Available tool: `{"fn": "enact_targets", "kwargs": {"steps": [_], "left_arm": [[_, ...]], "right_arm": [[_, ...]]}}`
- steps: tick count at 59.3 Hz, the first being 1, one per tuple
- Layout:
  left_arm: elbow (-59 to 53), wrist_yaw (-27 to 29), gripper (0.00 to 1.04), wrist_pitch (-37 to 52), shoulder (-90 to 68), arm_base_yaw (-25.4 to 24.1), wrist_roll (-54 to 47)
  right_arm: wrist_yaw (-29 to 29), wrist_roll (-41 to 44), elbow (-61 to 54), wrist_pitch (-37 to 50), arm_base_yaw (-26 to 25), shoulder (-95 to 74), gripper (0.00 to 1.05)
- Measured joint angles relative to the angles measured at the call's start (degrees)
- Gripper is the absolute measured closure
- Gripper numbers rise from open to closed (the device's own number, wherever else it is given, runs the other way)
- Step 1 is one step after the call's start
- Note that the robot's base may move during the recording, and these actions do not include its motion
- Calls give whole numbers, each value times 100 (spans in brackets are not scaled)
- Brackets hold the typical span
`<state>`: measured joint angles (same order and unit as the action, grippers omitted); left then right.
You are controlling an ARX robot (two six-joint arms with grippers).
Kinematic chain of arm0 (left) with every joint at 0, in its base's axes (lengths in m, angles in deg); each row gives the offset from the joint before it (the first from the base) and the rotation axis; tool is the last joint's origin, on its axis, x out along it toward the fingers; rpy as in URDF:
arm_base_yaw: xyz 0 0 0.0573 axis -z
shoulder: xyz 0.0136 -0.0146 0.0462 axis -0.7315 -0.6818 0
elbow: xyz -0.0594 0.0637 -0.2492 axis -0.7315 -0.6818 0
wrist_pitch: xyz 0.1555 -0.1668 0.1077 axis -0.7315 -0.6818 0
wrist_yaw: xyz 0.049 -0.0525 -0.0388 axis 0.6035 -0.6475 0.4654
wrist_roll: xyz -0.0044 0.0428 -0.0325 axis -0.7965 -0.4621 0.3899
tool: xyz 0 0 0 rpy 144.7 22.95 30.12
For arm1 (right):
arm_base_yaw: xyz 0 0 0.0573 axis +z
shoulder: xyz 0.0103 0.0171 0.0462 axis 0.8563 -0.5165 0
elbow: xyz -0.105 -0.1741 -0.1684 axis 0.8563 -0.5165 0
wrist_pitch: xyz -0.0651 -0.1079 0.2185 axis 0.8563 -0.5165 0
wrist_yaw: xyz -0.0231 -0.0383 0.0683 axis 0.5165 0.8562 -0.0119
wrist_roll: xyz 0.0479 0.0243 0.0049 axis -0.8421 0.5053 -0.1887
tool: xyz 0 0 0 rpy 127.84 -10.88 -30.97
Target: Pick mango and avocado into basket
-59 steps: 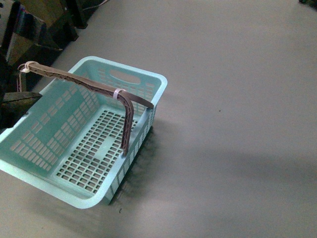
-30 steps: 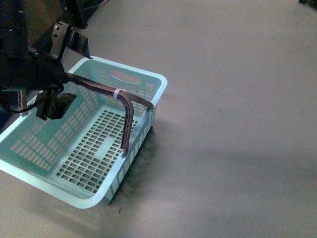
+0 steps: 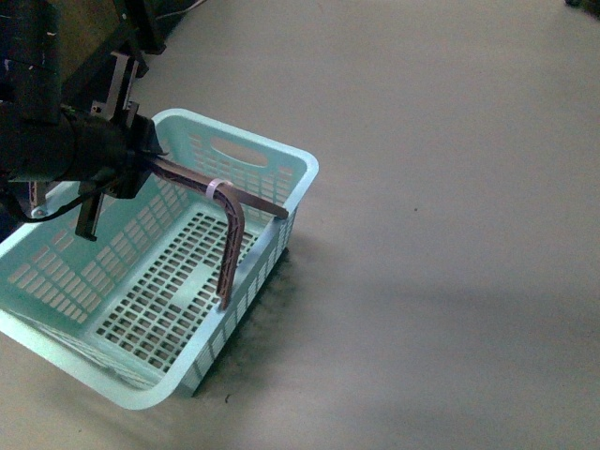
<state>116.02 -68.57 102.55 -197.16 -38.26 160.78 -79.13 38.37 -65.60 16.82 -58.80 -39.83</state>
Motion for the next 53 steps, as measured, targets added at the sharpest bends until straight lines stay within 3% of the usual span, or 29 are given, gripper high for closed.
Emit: {"fn": "enact_targets", "kwargs": {"steps": [13, 31, 42, 53], "left_arm": [[-581, 63, 97, -306, 804, 20, 258], [-1512, -28, 98, -1137, 3362, -140, 739], [-1681, -120, 98, -2175, 5134, -455, 964], [-1547, -313, 98, -3799, 7114, -1071, 1019]], "right_arm": [[0, 0, 0, 0, 0, 0, 9], [0, 0, 0, 0, 0, 0, 9], [0, 2, 0, 0, 0, 0, 9], [0, 0, 0, 0, 0, 0, 9]]}}
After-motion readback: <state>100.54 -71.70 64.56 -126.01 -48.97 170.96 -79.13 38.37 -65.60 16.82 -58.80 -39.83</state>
